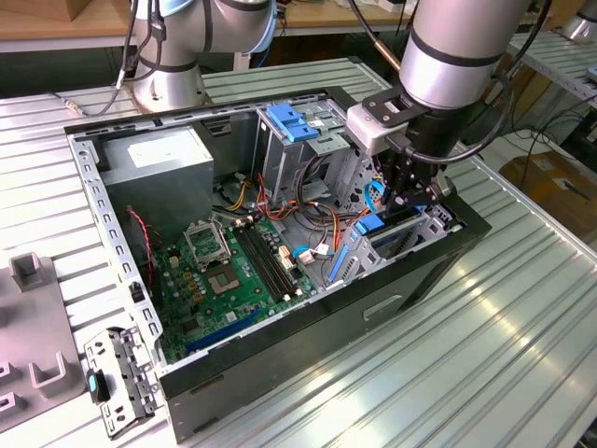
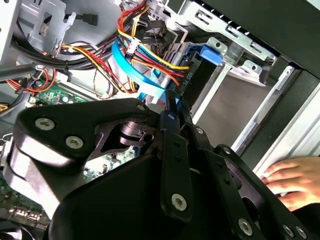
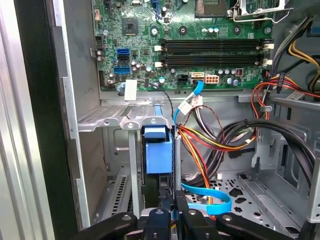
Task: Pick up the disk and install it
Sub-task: 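Insert the second disk wire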
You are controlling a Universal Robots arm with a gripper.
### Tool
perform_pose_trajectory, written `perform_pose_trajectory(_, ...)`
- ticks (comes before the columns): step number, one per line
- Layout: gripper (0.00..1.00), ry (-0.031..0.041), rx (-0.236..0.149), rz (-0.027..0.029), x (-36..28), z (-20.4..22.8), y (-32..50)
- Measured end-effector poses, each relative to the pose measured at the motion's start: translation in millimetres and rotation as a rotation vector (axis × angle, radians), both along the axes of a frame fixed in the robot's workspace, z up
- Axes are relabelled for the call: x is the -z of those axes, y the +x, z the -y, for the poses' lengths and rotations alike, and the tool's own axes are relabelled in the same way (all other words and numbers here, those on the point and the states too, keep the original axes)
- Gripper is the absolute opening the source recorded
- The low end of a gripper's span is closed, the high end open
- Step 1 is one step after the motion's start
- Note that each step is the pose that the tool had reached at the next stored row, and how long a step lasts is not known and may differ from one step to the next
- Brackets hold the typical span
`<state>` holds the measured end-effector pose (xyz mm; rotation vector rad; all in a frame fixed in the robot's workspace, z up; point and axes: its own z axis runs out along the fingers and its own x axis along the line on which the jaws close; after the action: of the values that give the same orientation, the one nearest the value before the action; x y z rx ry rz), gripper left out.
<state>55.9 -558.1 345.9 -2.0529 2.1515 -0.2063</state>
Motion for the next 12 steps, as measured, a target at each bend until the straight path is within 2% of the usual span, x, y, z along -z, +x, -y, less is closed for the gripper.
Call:
perform_pose_trajectory(2, 0.16, 0.0172, 0.000, 0.0000, 0.2, 2.4, 0.0)
perform_pose_trajectory(3, 0.16, 0.0235, 0.000, 0.0000, 0.7, 2.7, 0.0)
perform_pose_trajectory(5, 0.16, 0.0268, 0.000, 0.0000, 1.6, 2.9, 0.0)
perform_pose_trajectory(12, 0.16, 0.0282, 0.000, 0.0000, 3.2, 3.4, 0.0)
